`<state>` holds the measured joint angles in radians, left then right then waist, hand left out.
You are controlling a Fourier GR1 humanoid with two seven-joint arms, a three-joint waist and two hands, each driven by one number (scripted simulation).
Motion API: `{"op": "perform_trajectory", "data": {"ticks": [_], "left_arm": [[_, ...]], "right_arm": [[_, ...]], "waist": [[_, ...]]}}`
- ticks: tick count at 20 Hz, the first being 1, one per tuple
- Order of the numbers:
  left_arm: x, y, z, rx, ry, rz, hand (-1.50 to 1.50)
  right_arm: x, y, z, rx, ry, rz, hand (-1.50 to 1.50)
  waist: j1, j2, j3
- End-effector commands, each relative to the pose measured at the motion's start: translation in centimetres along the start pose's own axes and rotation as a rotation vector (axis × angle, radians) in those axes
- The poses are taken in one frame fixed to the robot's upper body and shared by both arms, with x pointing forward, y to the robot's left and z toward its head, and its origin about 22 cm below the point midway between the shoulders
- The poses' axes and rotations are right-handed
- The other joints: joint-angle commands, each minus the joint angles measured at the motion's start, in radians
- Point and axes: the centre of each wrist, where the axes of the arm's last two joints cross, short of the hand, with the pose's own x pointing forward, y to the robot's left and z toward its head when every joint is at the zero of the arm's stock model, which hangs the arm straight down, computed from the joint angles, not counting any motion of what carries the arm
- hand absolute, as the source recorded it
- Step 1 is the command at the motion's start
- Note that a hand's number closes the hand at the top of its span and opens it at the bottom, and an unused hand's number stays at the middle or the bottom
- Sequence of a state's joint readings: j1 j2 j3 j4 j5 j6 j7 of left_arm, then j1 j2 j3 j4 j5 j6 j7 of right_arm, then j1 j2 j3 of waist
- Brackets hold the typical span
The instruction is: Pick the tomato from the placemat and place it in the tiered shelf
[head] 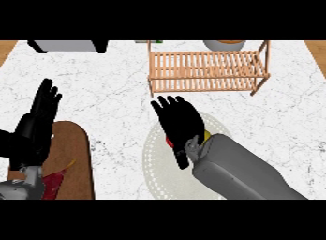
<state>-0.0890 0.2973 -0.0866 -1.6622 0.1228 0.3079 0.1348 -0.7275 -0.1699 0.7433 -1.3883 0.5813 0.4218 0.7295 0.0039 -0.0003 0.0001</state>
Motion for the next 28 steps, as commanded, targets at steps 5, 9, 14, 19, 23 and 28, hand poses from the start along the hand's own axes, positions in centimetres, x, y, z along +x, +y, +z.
{"op": "perform_trajectory", "data": {"ticks": [5, 9, 14, 19, 23, 28], "left_arm": [[-0.6, 0.8, -0.4, 0.004, 0.029, 0.012, 0.00], [-0.1, 1.2, -0.8, -0.002, -0.004, 0.006, 0.00], [0.4, 1.6, -0.6, -0.014, 0.009, 0.011, 0.00], [-0.9, 0.4, 0.0, -0.012, -0.001, 0.007, 0.00], [0.2, 2.2, -0.2, -0.004, -0.004, -0.001, 0.00], [-0.2, 0.0, 0.4, -0.007, 0.013, 0.011, 0.00]], "right_arm": [[-0.3, 2.1, -1.8, 0.020, 0.007, 0.010, -1.50], [-0.8, 5.0, -2.9, 0.018, -0.010, 0.000, -1.50], [-3.7, 3.4, -3.5, 0.010, -0.035, -0.035, -1.50], [-3.5, 5.3, -3.0, -0.010, -0.063, -0.010, -1.50], [-1.3, 5.4, -4.1, 0.007, -0.054, -0.041, -1.50], [-3.7, 8.7, -4.9, 0.093, -0.027, -0.019, 1.50]], "waist": [[0.000, 0.001, 0.000], [0.002, 0.001, 0.000], [0.003, 0.001, 0.000], [-0.001, 0.000, 0.000], [0.005, 0.001, 0.000], [0.000, 0.000, 0.000]]}}
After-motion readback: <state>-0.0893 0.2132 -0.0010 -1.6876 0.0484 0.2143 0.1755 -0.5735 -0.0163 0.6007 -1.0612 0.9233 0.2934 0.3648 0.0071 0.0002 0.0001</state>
